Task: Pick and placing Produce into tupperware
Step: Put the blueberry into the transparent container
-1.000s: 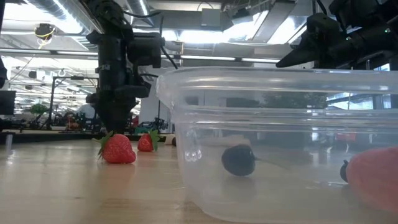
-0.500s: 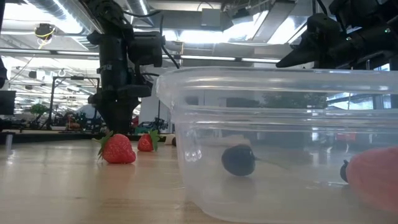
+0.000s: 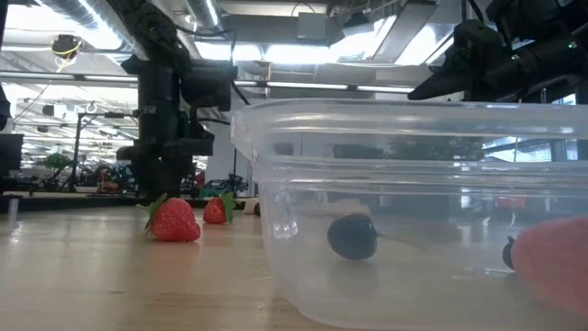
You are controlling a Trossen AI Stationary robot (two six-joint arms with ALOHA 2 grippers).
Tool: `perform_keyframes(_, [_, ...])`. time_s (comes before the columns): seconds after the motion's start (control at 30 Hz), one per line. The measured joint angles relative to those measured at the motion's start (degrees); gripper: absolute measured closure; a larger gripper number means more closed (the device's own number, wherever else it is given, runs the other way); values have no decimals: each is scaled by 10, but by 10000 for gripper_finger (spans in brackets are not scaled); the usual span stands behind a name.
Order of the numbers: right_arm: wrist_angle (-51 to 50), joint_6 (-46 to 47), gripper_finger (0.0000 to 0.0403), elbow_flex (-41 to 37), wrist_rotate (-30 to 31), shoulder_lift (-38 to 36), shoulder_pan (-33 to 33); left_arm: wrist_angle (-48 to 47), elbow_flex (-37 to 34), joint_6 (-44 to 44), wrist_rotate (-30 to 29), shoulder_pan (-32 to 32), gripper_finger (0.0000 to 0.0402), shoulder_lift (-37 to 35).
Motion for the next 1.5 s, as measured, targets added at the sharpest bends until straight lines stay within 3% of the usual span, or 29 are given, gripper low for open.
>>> perform_keyframes(0.27, [0,0,111,0,0,0,0,43,-5,0,2,-3,238,0])
perform_keyframes(1.5, [-7,-1,111,0,0,0,0,19,-3,3,7,-2,268,38])
